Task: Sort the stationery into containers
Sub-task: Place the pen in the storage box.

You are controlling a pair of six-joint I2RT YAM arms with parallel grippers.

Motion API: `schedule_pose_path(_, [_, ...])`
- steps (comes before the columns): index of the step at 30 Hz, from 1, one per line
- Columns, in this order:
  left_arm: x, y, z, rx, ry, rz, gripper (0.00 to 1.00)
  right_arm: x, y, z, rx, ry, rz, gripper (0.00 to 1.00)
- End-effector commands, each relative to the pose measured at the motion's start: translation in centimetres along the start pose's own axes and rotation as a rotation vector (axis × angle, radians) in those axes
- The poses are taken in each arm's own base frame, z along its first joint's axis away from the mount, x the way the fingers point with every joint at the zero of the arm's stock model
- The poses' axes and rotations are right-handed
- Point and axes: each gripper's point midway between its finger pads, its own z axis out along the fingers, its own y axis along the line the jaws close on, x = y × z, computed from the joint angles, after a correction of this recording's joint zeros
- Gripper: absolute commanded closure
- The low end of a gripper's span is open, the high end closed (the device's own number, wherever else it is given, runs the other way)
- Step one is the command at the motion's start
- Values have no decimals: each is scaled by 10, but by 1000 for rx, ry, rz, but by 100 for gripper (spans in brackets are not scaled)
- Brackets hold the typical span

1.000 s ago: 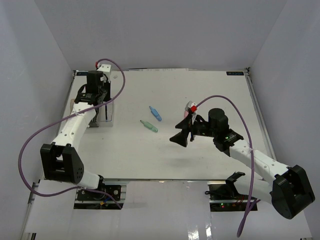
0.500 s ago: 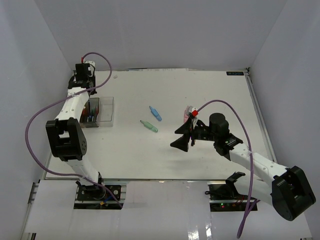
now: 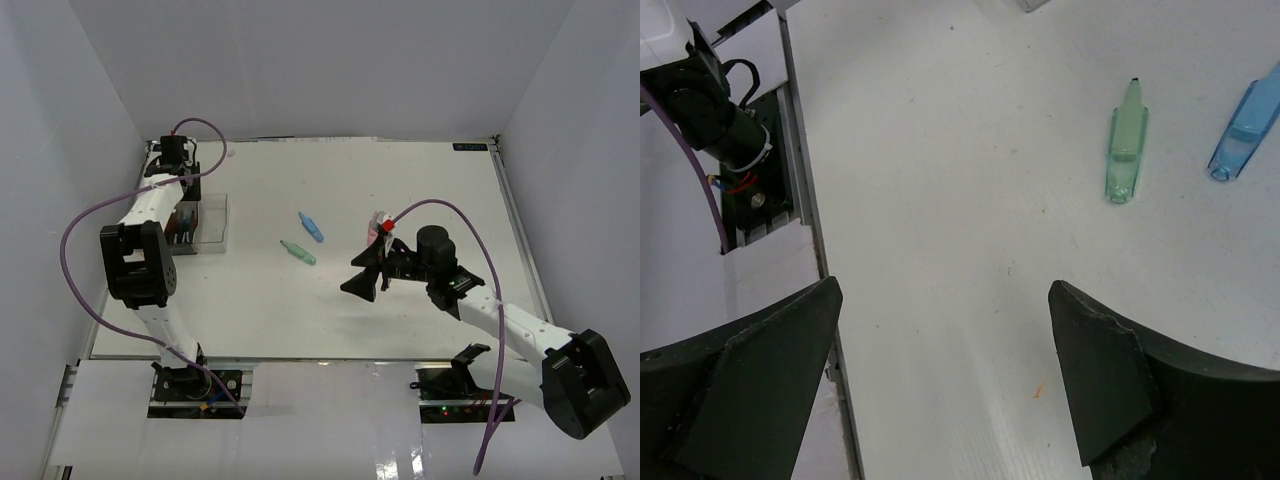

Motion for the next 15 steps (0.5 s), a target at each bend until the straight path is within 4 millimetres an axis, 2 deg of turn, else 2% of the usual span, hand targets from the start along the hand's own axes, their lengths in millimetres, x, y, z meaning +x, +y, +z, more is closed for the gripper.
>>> schedule_pose_path(1, [-20, 5, -36, 25, -83, -58, 50, -12, -12, 3, 46, -1, -34, 10])
schedule_pose_path(3, [-22, 1, -47, 56, -99, -88, 47, -13, -18, 5, 74, 15, -31, 9])
schedule_pose_path(4, [-29, 2, -62, 66, -136, -106, 45, -14, -21, 5, 84, 21, -36, 9])
schedule_pose_path(6, [-32, -10, -78, 143, -164, -172, 36, -9, -29, 10, 113, 49, -31, 8])
schedule_pose_path(7, [-40, -12, -98, 173, -212, -196, 32, -11, -32, 13, 133, 62, -44, 8])
schedule_pose_path(8, [-32, -18, -102, 206, -208, -214, 27, -5, -36, 17, 140, 88, -38, 7])
schedule_pose_path(9, [-37, -35, -115, 314, -244, -242, 22, -4, -40, 19, 153, 102, -43, 7])
schedule_pose_path(10, [-38, -41, -125, 359, -270, -260, 21, -9, -42, 22, 164, 110, -51, 7])
schedule_pose_path(11, [-27, -47, -139, 401, -287, -272, 21, -8, -45, 26, 186, 127, -57, 6])
schedule_pose_path(12, [-31, -52, -148, 441, -331, -303, 19, -1, -53, 31, 201, 160, -74, 6])
schedule_pose_path(13, [-27, -59, -157, 491, -349, -308, 18, -10, -56, 37, 226, 160, -101, 6])
schedule_pose_path(14, [-27, -61, -177, 524, -402, -315, 15, 0, -61, 42, 237, 205, -93, 6])
schedule_pose_path(15, [-13, -68, -173, 555, -403, -322, 13, 2, -63, 46, 240, 224, -114, 5])
